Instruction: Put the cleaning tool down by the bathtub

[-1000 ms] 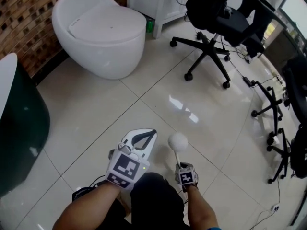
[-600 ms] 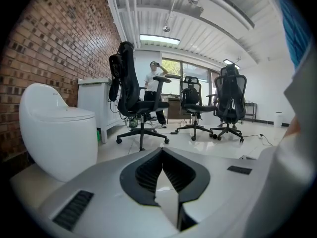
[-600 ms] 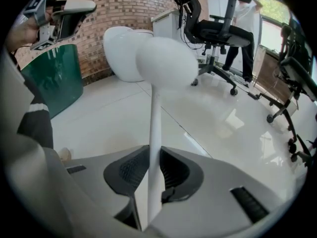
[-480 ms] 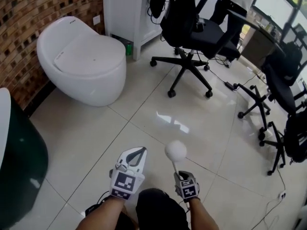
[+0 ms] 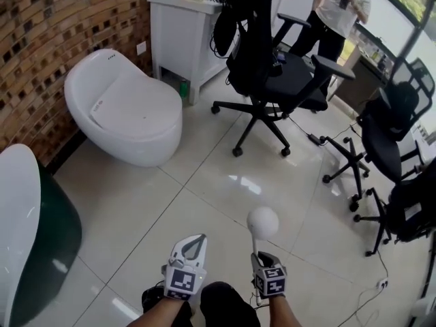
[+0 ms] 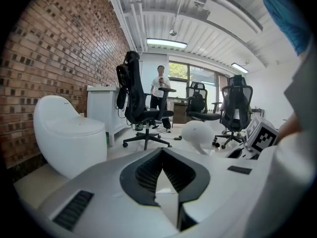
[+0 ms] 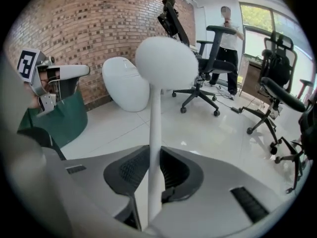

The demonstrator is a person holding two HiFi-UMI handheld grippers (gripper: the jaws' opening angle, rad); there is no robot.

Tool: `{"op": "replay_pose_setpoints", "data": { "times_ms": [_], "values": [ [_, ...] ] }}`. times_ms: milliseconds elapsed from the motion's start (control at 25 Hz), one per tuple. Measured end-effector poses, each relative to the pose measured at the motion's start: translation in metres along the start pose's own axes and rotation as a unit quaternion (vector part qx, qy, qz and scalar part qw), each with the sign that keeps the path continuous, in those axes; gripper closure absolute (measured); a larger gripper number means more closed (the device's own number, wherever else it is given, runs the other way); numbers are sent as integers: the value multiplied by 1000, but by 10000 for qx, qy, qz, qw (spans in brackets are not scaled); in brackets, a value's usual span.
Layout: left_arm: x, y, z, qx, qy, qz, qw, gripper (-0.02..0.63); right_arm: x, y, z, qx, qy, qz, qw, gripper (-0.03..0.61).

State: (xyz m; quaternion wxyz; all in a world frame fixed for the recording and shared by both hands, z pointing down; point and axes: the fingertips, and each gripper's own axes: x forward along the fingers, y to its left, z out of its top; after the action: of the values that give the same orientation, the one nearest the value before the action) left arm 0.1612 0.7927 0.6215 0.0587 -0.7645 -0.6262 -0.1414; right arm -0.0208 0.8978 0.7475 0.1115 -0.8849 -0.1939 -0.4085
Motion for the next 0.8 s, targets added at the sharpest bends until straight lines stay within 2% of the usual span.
{"op": "replay_pose_setpoints", "data": {
  "times_ms": [160, 400, 520, 640, 800],
  "values": [
    [-41, -12, 74, 80, 235, -20, 9997, 617, -80, 13, 53, 85, 42, 15, 10000, 485],
    [-112, -21, 198, 130, 247, -13, 9996, 617, -206, 19, 140, 139, -70, -156, 9998, 485],
    [-147, -35, 256, 218, 198, -211, 9993, 617, -269, 22, 189, 212, -305, -241, 9990, 485],
    [-180, -45, 302, 343, 168, -378, 9986, 617, -325, 34, 237, 203, -612, -276, 9975, 485],
    [-225, -51, 339, 70, 125, -380, 9992, 617, -389, 63, 283, 42, -922, -250, 9954, 485]
  ]
}}
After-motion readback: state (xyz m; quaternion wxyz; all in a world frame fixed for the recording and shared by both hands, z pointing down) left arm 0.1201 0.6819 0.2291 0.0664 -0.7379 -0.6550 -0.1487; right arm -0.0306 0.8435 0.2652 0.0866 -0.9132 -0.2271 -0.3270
